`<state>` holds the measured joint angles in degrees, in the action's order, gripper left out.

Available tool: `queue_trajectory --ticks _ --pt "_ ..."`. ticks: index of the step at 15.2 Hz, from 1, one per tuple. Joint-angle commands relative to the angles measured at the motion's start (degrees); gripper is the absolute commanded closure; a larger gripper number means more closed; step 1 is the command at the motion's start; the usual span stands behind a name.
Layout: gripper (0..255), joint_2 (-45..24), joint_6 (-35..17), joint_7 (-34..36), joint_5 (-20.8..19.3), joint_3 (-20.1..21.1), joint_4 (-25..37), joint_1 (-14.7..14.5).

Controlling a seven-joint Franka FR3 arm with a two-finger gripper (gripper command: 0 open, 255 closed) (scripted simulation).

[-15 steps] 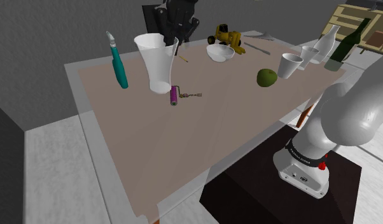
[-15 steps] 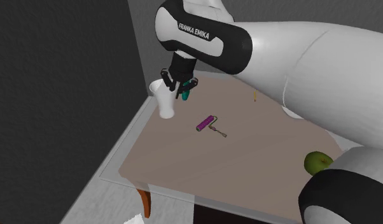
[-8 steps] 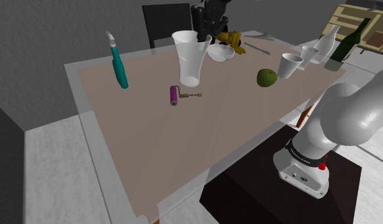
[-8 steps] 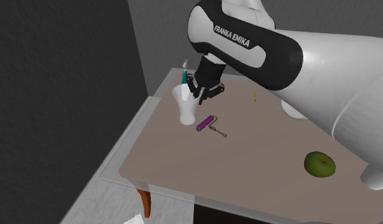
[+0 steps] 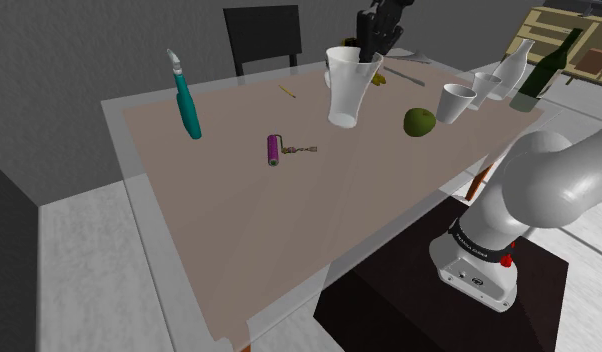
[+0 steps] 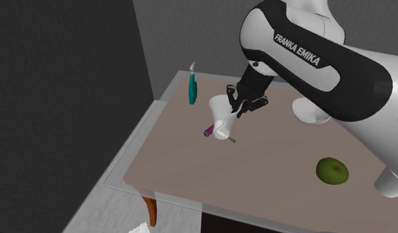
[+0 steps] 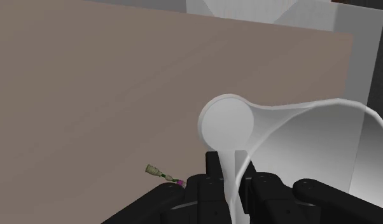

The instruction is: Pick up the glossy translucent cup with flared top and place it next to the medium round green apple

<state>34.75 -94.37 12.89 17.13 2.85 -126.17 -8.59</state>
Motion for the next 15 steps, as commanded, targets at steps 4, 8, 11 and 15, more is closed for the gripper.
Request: queue_trajectory --ticks 4,8,11,15 --pt "255 5.4 4.0 -5.3 -2.9 -5.3 -3.0 2.0" --pt "255 8.6 7.0 -9.9 -6.1 -9.8 -4.3 3.8" --pt "255 10.3 9.2 -13.5 -8.7 -13.3 -4.7 5.2" --pt "255 11.7 11.9 -18.4 -12.5 -18.2 -4.1 6.9"
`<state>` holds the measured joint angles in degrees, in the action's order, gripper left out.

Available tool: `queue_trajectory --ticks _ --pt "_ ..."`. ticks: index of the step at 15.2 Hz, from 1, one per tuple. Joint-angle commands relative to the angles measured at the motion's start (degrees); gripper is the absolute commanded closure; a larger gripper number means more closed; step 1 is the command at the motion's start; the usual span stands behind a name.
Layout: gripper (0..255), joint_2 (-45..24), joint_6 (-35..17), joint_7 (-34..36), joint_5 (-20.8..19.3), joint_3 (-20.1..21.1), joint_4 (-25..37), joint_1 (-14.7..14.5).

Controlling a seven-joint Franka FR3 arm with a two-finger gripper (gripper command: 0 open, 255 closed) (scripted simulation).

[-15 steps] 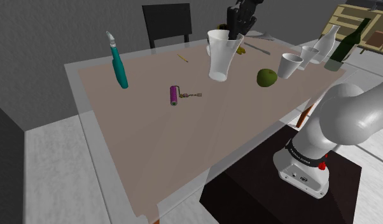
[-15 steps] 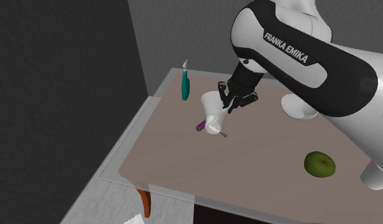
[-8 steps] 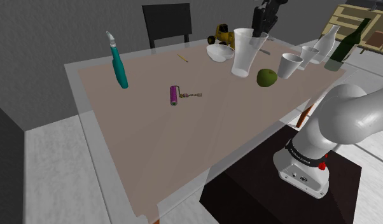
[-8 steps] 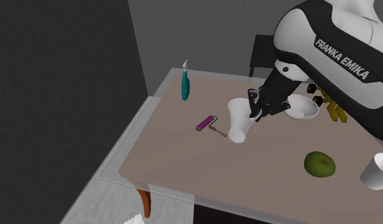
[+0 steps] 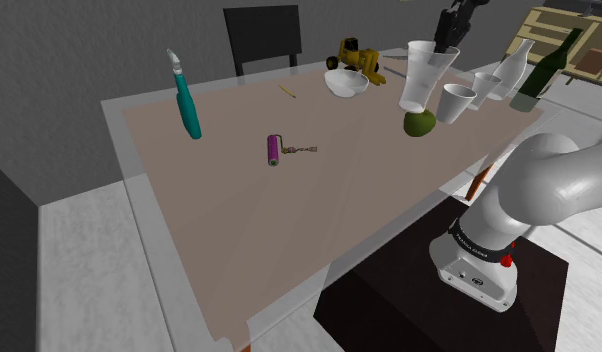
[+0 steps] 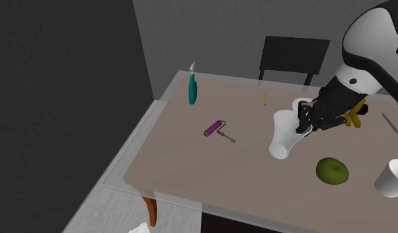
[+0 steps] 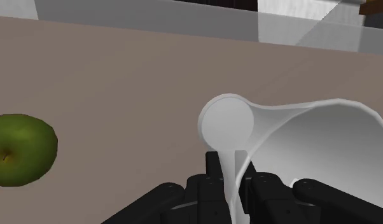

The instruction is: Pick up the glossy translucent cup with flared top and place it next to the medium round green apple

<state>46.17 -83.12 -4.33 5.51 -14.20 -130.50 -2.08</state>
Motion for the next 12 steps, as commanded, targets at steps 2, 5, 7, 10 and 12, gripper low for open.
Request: queue_trajectory --ticks 2,5,7,10,12 --pt "255 0.6 1.9 -3.8 -2.9 -3.6 0.8 1.2" --pt "255 0.5 3.6 -7.7 -5.8 -7.4 2.2 2.1" --pt "255 0.2 4.6 -10.4 -7.7 -10.0 3.5 2.6" --pt "255 -0.8 5.9 -14.5 -10.5 -14.0 5.8 3.1" --pt "255 -1.8 6.7 -17.3 -12.3 -16.7 7.6 3.3"
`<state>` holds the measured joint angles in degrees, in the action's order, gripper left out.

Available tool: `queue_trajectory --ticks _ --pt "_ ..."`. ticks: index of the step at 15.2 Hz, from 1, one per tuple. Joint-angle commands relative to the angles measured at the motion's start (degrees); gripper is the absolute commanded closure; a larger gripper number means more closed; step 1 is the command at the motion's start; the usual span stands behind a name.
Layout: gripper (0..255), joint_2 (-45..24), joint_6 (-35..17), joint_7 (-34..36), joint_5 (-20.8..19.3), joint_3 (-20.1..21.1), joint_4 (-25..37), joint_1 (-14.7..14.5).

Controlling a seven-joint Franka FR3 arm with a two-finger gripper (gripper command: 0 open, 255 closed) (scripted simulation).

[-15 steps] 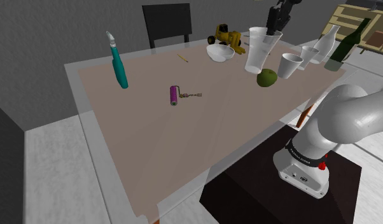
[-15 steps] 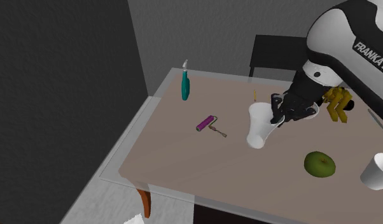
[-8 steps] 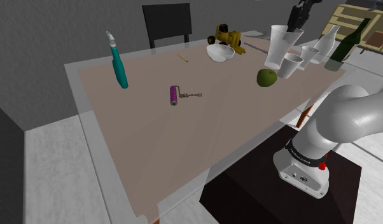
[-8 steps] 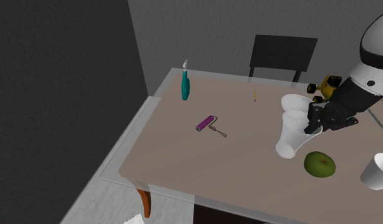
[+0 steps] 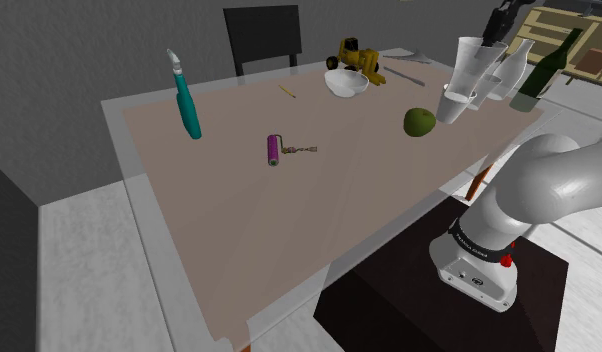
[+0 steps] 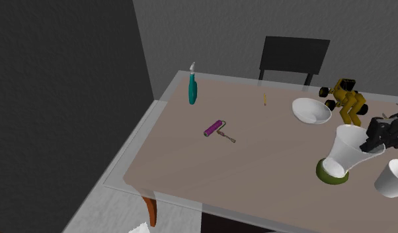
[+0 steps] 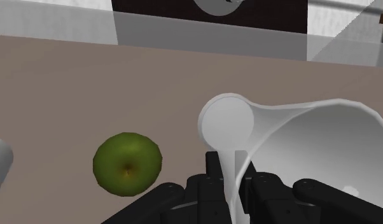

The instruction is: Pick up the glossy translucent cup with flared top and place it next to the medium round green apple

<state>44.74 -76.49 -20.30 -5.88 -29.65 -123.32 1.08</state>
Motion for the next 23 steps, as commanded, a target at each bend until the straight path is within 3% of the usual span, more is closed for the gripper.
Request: queue_trajectory --ticks 1,4,23 --pt "255 -0.9 0.4 -2.8 -1.7 -2.7 1.5 0.1" --pt "255 -2.7 1.3 -6.8 -3.9 -6.7 4.5 -0.2" --pt "255 0.5 -11.7 -7.8 -7.7 -10.2 -11.4 2.0"
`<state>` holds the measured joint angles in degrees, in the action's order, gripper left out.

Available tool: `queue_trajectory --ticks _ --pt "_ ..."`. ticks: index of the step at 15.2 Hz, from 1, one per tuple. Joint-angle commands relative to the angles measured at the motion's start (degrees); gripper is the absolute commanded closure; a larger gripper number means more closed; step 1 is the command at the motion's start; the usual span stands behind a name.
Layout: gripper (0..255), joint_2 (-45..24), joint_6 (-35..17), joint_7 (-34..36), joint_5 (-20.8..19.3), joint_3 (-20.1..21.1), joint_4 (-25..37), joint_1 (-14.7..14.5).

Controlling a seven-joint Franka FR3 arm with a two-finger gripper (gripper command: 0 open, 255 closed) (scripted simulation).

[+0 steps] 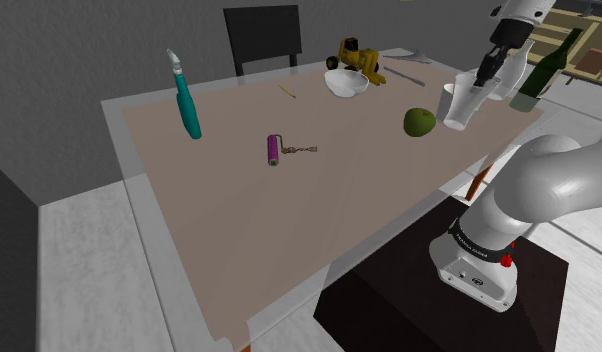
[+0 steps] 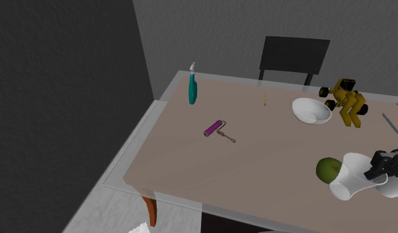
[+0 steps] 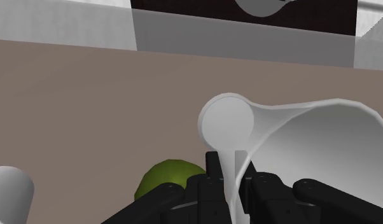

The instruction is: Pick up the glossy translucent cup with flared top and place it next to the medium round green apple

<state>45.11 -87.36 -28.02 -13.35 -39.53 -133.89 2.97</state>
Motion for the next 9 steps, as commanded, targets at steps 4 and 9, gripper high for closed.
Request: queue_trajectory --ticks 4,9 --pt "255 0.2 -3.7 -0.4 -1.2 -1.4 -3.8 0.4" --pt "255 0.0 -7.3 -0.9 -2.3 -3.0 -7.2 0.7"
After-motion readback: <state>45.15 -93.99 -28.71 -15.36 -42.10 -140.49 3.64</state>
